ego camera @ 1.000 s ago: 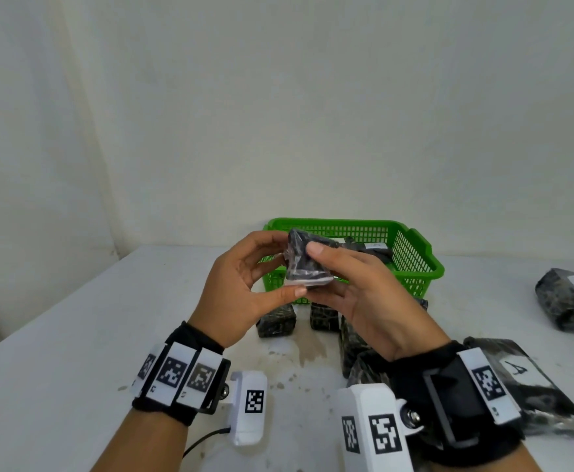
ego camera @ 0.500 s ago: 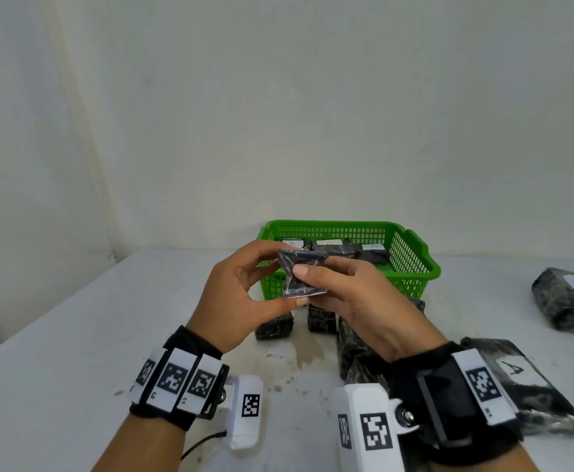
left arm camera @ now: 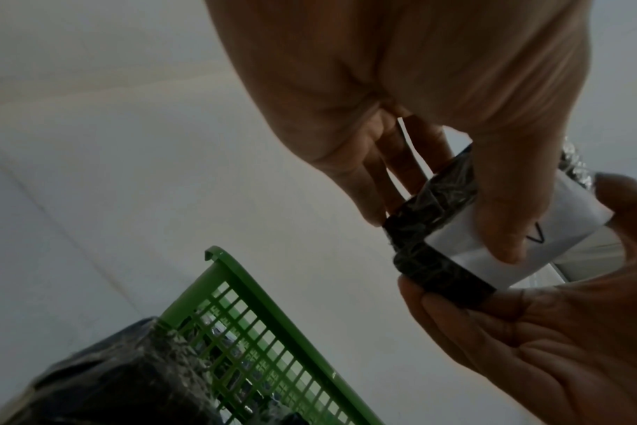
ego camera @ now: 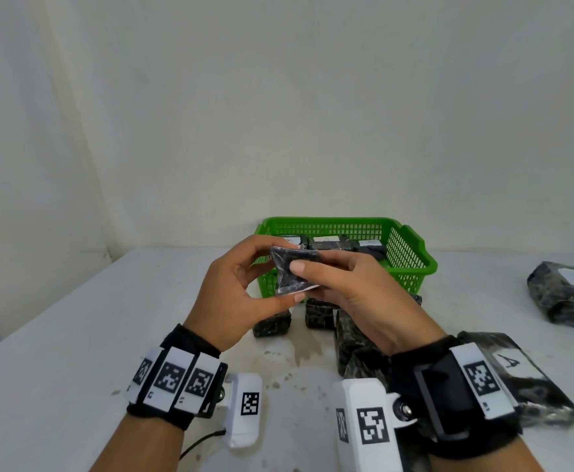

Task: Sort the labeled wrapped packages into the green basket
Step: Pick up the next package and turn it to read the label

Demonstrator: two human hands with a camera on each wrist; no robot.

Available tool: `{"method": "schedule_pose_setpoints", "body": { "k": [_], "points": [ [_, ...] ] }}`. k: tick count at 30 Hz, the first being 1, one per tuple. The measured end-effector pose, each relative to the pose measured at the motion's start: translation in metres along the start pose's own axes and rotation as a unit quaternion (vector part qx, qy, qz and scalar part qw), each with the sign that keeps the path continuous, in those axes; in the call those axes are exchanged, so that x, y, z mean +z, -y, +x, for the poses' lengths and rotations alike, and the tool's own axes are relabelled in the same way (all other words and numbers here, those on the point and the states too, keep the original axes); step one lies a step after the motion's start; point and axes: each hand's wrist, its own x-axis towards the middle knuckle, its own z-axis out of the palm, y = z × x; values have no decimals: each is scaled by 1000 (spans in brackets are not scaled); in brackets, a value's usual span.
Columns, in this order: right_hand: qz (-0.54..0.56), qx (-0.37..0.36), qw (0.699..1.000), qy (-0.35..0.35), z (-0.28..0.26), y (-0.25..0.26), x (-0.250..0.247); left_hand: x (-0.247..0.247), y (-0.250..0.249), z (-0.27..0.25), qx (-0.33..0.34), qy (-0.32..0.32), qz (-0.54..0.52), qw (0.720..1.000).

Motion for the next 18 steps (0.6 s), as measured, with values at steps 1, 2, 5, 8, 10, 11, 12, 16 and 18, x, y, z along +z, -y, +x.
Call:
{"method": "schedule_pose_setpoints", "body": {
  "k": [1,2,5,8,10,11,12,16,18],
  "points": [
    [6,1,1000,3,1,0,0,0,0,0,2,-1,0,1000],
    [10,-1,1000,2,1,-1,1,-1,0,0,4,-1,0,1000],
    [17,-2,1000,8,1,-1,4,-1,1,1,9,5,7,1000],
    [-7,-8,1000,-2,-1,1,4,0,1,1,19,12,20,1000],
    [-25,-16,999,-14,-3,2,2,1,1,0,22,14,16,1000],
    [-24,-19,999,-12,-4,3,1,1,0,1,24,14,13,1000],
    [-17,-19,1000,-3,-4,3,0,1,0,1,25,14,10,1000],
    [35,-6,999,34,-2,2,-5,-5,-1,1,22,-1,-9,1000],
    [14,-14,1000,9,0,0,-6,-5,-2,1,21,-3,-6,1000]
  ]
}}
